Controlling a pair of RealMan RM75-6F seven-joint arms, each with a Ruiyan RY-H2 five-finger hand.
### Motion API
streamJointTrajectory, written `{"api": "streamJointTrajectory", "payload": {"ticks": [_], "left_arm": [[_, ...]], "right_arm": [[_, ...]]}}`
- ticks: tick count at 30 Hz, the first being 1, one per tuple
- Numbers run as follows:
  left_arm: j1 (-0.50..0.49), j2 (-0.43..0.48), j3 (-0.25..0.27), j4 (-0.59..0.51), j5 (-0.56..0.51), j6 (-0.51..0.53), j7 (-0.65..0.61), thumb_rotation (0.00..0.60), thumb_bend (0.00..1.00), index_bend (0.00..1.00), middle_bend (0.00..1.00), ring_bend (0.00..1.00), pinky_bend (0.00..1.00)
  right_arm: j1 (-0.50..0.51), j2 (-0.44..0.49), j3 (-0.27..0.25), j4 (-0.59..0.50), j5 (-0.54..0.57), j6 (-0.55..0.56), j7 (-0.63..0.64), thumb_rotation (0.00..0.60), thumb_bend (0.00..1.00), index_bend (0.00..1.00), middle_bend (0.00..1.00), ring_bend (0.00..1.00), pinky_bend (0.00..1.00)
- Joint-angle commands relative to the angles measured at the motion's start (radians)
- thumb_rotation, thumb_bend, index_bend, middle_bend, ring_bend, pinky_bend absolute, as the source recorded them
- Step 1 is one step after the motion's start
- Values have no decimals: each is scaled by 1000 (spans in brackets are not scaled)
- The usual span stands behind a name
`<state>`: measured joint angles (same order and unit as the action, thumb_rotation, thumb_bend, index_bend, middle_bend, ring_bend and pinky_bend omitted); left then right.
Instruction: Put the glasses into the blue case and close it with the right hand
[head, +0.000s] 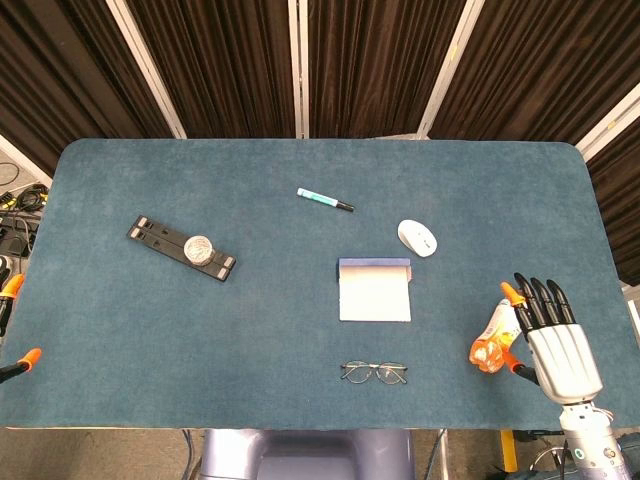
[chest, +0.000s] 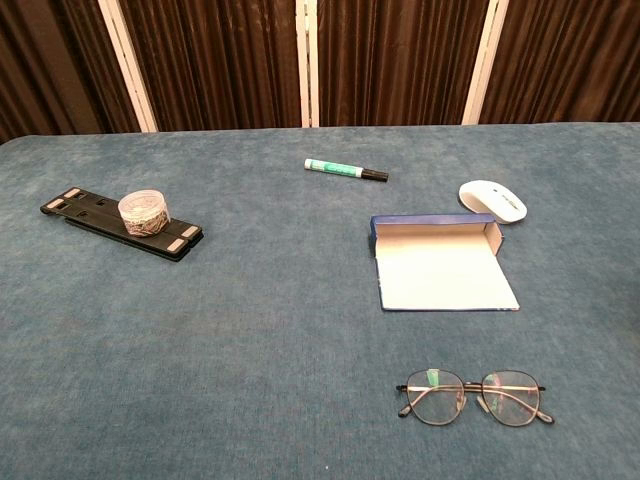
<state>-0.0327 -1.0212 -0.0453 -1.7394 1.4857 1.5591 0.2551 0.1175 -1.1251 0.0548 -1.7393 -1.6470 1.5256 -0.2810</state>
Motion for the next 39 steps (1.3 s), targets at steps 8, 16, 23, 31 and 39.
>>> {"api": "streamJointTrajectory", "payload": {"ticks": [8, 16, 23, 31, 39], "left_arm": [[-9, 7, -7, -19, 1, -7, 9, 600, 0, 0, 0, 0, 0], [-32, -1, -17, -12, -31, -48, 33, 600, 0, 0, 0, 0, 0], [-45, -7, -31, -2, -75, -76, 35, 600, 0, 0, 0, 0, 0], [-54, -10, -38, 3, -104, -91, 40, 600, 0, 0, 0, 0, 0], [-67, -18, -43, 18, -126, -111, 46, 600, 0, 0, 0, 0, 0]], "right_arm": [[19, 0, -17, 4, 17, -66, 44, 600, 0, 0, 0, 0, 0], [146, -17, -25, -11, 12, -280, 164, 600, 0, 158, 0, 0, 0], [309, -57, -1, -26, -3, -489, 298, 600, 14, 419, 0, 0, 0], [435, -153, 18, -35, 112, -708, 164, 600, 160, 464, 0, 0, 0], [490, -241, 33, 13, 273, -784, 52, 600, 208, 491, 0, 0, 0]]}}
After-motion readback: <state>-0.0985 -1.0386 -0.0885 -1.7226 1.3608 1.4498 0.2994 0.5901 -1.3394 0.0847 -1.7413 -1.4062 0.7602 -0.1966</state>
